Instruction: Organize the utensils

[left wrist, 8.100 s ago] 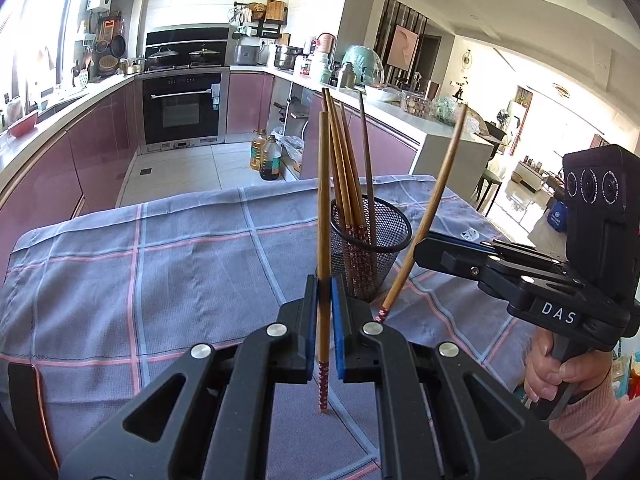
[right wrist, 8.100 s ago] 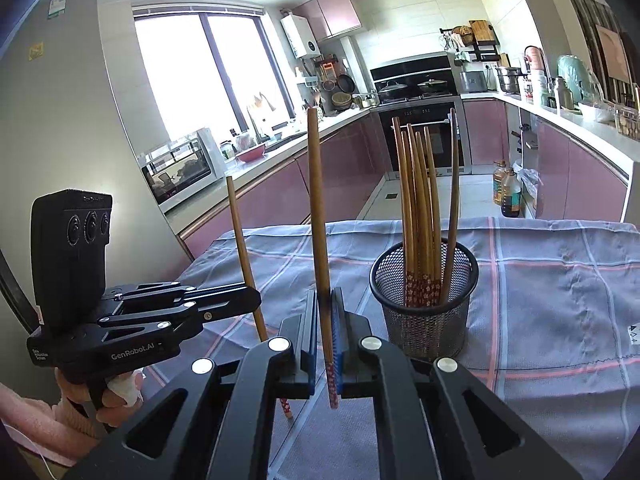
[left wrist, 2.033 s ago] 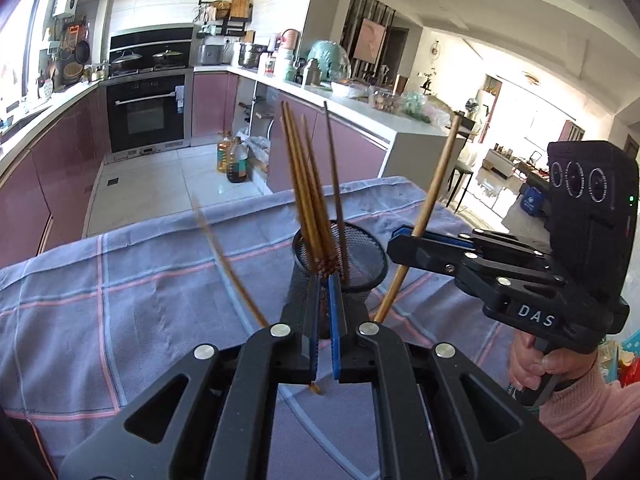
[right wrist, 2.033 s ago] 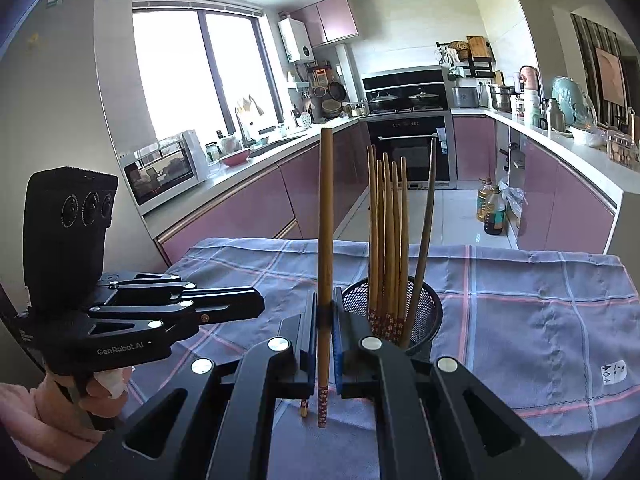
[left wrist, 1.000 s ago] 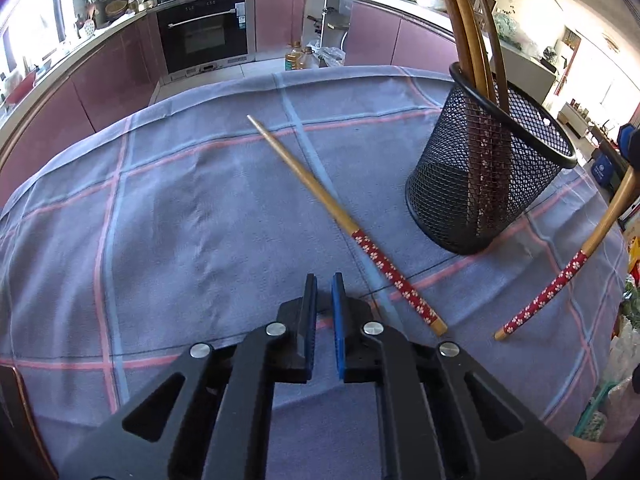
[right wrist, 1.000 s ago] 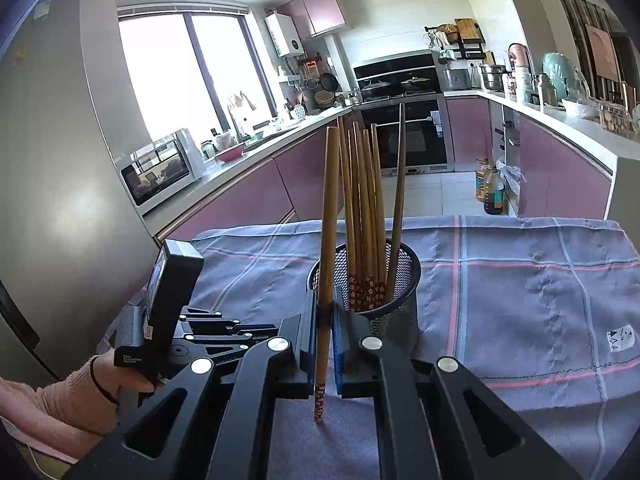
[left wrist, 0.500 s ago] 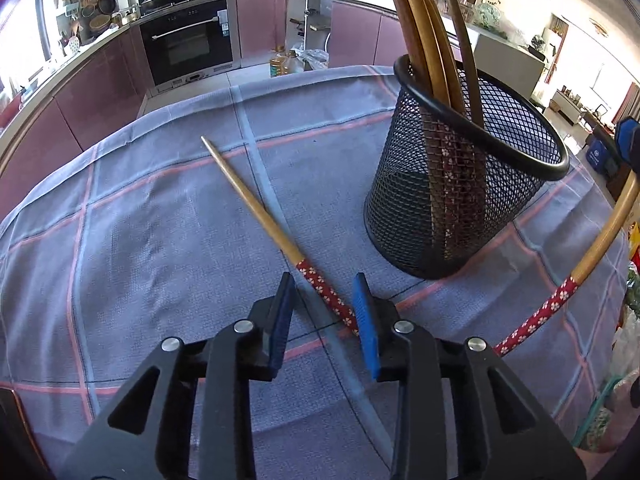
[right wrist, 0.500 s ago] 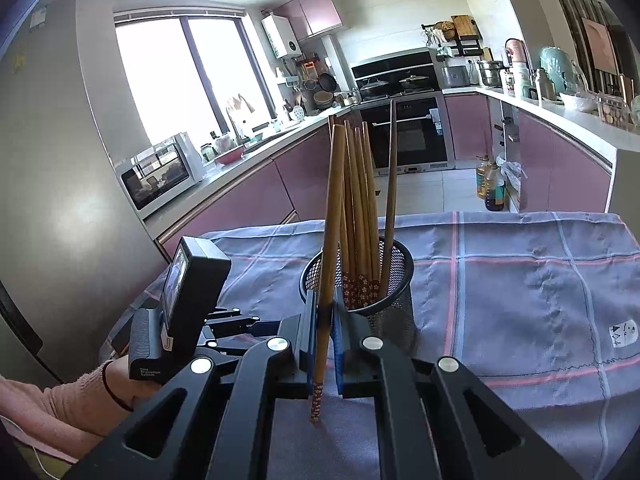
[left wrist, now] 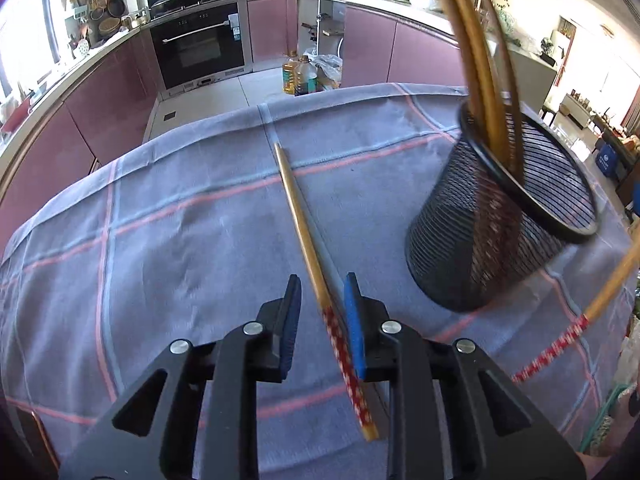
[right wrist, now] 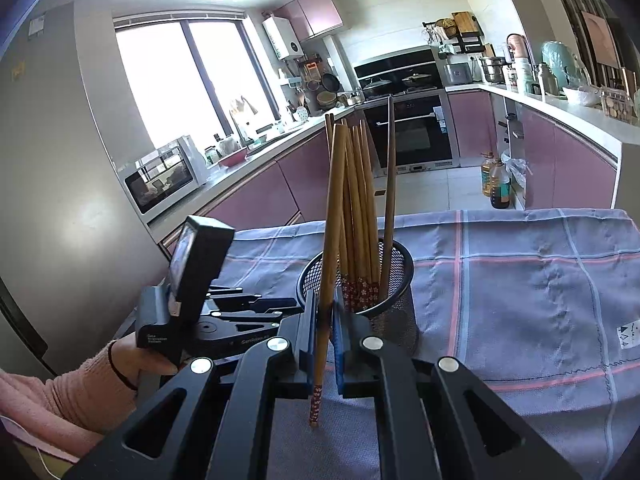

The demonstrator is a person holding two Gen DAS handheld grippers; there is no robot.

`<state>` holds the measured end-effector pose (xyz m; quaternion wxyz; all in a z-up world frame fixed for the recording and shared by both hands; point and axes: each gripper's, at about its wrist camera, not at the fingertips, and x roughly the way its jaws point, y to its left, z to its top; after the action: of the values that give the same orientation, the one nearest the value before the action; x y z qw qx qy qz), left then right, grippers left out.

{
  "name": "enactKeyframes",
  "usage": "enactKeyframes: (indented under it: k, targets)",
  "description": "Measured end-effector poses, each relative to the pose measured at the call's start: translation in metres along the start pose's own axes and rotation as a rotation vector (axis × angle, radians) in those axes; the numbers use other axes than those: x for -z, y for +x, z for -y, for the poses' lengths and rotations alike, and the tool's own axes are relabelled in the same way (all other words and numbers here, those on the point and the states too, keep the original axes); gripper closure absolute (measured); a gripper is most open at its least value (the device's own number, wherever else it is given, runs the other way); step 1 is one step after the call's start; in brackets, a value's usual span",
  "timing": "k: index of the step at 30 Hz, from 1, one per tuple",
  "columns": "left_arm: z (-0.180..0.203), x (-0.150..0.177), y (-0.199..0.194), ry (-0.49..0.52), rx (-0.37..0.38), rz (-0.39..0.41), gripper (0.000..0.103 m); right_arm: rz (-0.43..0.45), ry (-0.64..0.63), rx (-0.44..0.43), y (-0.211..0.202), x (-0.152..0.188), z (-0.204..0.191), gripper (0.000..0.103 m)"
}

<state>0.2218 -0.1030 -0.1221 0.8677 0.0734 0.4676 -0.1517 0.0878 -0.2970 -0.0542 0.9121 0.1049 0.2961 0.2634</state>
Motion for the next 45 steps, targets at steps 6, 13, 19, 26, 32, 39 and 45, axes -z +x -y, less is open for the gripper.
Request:
enactKeyframes:
  k: [6, 13, 19, 26, 32, 39, 45]
  targets:
    - [0.002, -0.018, 0.015, 0.017, -0.028, -0.015, 0.081, -0.005, 0.003, 0.002, 0.001, 0.0, 0.003, 0.096]
    - [-0.001, -0.037, 0.027, -0.007, -0.036, -0.014, 0.092, -0.007, 0.003, -0.001, 0.001, -0.001, 0.004, 0.096]
    - [0.001, -0.039, 0.028, -0.033, -0.033, 0.005, 0.095, -0.008, 0.003, 0.001, 0.002, -0.002, 0.003, 0.096]
    - [-0.001, -0.017, 0.004, -0.049, 0.006, 0.041, 0.095, -0.007, -0.008, 0.007, 0.003, -0.003, 0.002, 0.096]
    - [-0.003, -0.001, -0.041, -0.065, 0.07, 0.106, 0.095, 0.006, -0.025, 0.012, 0.0, -0.007, -0.004, 0.097]
    - [-0.007, 0.012, -0.089, -0.075, 0.165, 0.165, 0.095, 0.018, -0.042, 0.02, -0.002, -0.01, -0.012, 0.097]
    - [-0.003, 0.022, -0.116, -0.069, 0.239, 0.202, 0.095, 0.017, -0.057, 0.028, 0.001, -0.012, -0.019, 0.097]
